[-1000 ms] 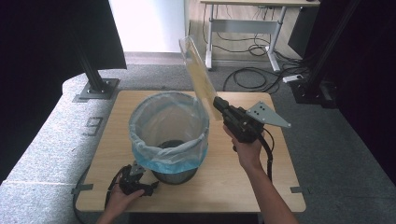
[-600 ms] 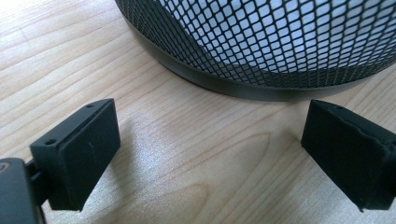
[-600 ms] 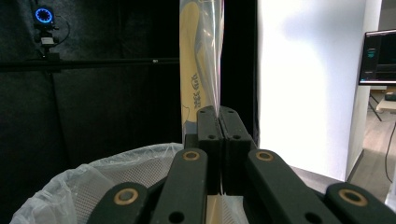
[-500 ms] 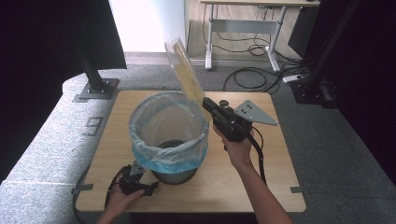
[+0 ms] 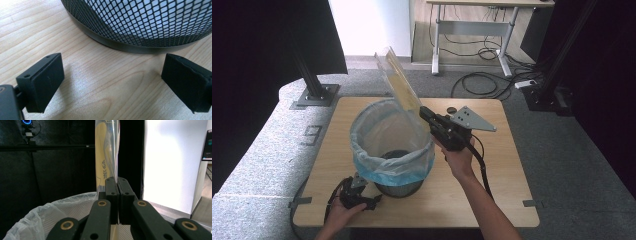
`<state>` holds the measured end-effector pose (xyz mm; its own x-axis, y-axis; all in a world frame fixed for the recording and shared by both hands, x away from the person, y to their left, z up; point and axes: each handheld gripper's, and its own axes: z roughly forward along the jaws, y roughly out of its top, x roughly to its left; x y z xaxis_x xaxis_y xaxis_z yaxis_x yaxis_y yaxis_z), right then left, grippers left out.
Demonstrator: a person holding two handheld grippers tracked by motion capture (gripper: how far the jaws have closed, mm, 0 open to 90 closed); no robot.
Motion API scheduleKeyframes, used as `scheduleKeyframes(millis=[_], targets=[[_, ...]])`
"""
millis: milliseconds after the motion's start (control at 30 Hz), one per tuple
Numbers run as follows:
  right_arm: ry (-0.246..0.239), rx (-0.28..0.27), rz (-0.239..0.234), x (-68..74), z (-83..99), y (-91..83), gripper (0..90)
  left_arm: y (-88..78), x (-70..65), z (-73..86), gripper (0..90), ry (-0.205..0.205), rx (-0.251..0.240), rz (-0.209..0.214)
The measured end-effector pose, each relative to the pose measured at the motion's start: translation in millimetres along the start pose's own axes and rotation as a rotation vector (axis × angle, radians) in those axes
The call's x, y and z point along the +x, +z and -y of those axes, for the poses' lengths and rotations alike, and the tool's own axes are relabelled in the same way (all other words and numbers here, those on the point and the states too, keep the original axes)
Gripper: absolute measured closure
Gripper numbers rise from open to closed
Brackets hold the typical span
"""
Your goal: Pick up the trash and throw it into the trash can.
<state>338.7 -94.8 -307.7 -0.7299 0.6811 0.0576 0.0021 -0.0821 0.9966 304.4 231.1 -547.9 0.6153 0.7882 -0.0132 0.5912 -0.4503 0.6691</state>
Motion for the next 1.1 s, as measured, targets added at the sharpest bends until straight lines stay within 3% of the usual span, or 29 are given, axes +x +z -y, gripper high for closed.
scheduleKeyframes(millis=[200, 267, 300, 400, 667, 1100], targets=[[-0.004, 0.004, -0.005, 1.4, 0.5, 2.0, 86.1, 0.0, 0.0, 0.0, 4.3, 0.000, 0.000, 0.000], [-0.010, 0.055, 0.007, 2.0, 1.9, 5.7, 59.1, 0.0, 0.0, 0.0, 4.3, 0.000, 0.000, 0.000], [-0.016, 0.078, 0.028, 2.1, 2.7, 7.0, 50.3, 0.0, 0.0, 0.0, 4.3, 0.000, 0.000, 0.000], [-0.006, 0.122, 0.053, -0.6, 4.4, 6.9, 34.9, 0.0, 0.0, 0.0, 4.3, 0.000, 0.000, 0.000], [-0.020, 0.136, 0.053, -7.0, 6.9, -7.8, 31.7, 0.0, 0.0, 0.0, 4.3, 0.000, 0.000, 0.000], [-0.033, 0.172, 0.119, -28.2, 29.1, -43.9, 31.7, 0.0, -0.2, 0.0, 4.3, -0.001, 0.000, 0.001]])
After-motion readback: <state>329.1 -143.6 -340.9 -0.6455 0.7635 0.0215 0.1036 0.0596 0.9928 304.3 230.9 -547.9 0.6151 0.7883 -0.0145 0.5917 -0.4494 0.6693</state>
